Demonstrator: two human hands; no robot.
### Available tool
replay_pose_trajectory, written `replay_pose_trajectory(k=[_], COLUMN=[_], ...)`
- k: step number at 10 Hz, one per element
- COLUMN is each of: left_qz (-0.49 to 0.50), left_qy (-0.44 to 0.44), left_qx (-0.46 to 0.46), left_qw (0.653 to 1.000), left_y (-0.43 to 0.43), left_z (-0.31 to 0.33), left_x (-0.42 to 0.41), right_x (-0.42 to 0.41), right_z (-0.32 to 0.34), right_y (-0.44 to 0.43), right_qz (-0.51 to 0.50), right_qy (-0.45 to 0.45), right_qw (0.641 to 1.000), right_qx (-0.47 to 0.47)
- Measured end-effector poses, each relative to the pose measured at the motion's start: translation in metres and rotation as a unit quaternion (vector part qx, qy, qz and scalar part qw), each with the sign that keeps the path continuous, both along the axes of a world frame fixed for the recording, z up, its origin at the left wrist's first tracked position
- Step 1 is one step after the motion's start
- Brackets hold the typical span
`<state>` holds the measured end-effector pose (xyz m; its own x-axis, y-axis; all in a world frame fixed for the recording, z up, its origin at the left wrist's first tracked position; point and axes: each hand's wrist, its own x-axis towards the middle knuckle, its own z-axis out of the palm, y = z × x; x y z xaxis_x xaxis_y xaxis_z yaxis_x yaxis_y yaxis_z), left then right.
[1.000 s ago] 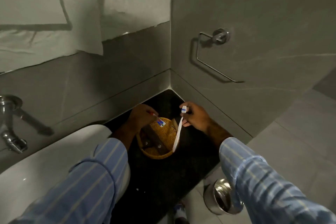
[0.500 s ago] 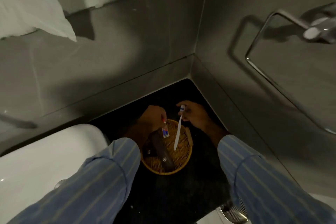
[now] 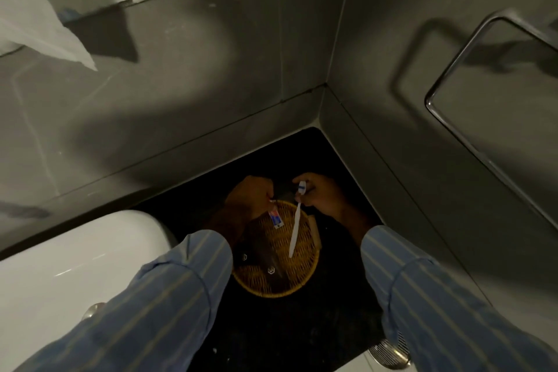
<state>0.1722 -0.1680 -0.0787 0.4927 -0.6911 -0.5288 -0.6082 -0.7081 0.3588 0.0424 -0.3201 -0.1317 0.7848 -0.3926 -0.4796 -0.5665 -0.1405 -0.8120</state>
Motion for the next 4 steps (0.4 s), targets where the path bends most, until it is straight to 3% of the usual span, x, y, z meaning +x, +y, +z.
replay_pose_trajectory(k=[2,4], left_qz=[0.021,0.014], left_qy=[-0.013,-0.068], left_qx=[-0.036,-0.098], left_qw=[0.999,0.993], left_y=[0.012,0.041], left_z=[0.005,0.031], left_x=[-0.010,-0.026], right_x=[-0.012,-0.028], right_z=[0.010,0.053], right_y=[0.012,0.025], right_qz=[-0.009,-0.054], right_qy=[0.018,-0.006], right_qw=[1.000,0.997], right_qx=[0.012,-0.054])
